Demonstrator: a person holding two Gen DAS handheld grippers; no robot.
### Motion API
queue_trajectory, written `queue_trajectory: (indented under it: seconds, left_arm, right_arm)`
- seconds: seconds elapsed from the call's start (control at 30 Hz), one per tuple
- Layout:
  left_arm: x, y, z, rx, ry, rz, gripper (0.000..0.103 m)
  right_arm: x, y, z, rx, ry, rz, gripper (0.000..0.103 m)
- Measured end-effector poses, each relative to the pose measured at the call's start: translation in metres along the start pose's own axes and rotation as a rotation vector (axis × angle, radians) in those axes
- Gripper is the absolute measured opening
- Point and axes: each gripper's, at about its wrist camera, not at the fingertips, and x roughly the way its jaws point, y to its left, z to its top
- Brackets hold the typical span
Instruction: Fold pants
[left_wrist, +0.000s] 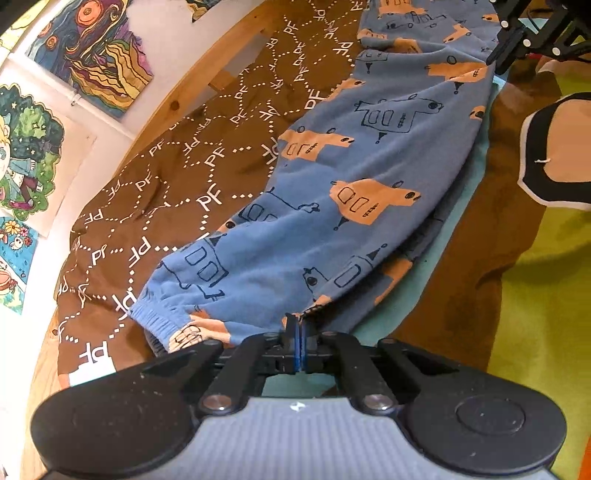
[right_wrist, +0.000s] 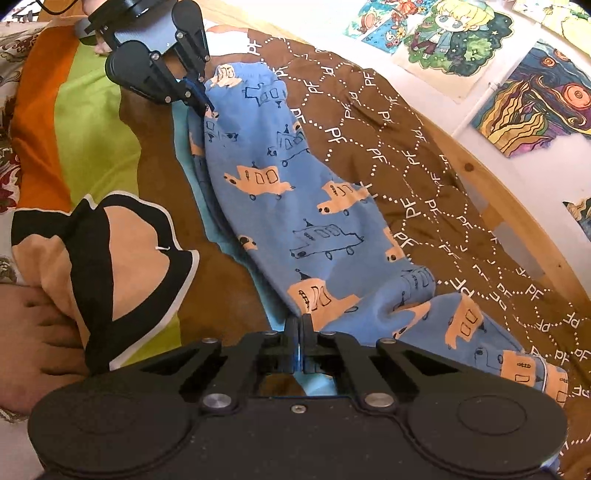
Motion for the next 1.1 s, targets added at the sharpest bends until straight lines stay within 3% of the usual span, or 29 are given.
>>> queue_trajectory:
  seconds: [0.1, 0.2, 0.27, 0.33, 0.37, 0.47, 0.5, 0.53, 0.63, 0.8, 0.97, 1.1]
  left_arm:
    - [0.007, -0.001, 0.000, -0.008, 0.021, -0.004, 0.001]
    - [0.008, 0.000, 0.001, -0.024, 0.027, -0.004, 0.003]
    - [0.003, 0.006, 0.003, -0.075, 0.016, -0.034, 0.019]
    - [-0.003, 0.011, 0.006, -0.145, -0.001, -0.066, 0.051]
    - [-0.007, 0.013, 0.010, -0.187, -0.014, -0.074, 0.055]
    - [-0.014, 0.012, 0.030, -0.296, -0.075, -0.111, 0.074]
    - [-0.014, 0.009, 0.039, -0.320, -0.100, -0.122, 0.088]
    - [-0.013, 0.005, 0.049, -0.339, -0.130, -0.136, 0.096]
    - [-0.005, -0.013, 0.090, -0.368, -0.203, -0.193, 0.101]
    - [0.009, -0.046, 0.158, -0.390, -0.272, -0.312, 0.103]
    - [0.014, -0.078, 0.195, -0.337, -0.340, -0.370, 0.103]
    - [0.017, -0.106, 0.215, -0.227, -0.350, -0.298, 0.103]
  right_arm:
    - [0.006, 0.000, -0.004, 0.010, 0.023, 0.009, 0.000]
    - [0.007, -0.002, -0.007, 0.033, 0.036, 0.028, 0.008]
    - [0.002, -0.006, -0.006, 0.057, 0.034, 0.024, 0.012]
    - [-0.007, -0.014, -0.005, 0.121, 0.031, -0.002, 0.024]
    - [-0.012, -0.019, -0.005, 0.162, 0.029, -0.020, 0.028]
    - [-0.032, -0.037, -0.010, 0.313, 0.021, -0.106, 0.061]
    - [-0.037, -0.043, -0.013, 0.363, 0.020, -0.136, 0.077]
    - [-0.043, -0.051, -0.018, 0.426, 0.016, -0.169, 0.086]
    - [-0.058, -0.069, -0.035, 0.577, 0.008, -0.257, 0.102]
    - [-0.076, -0.104, -0.071, 0.793, -0.015, -0.383, 0.102]
    - [-0.082, -0.136, -0.109, 1.019, -0.075, -0.347, 0.102]
    - [-0.073, -0.151, -0.123, 1.102, -0.106, -0.293, 0.102]
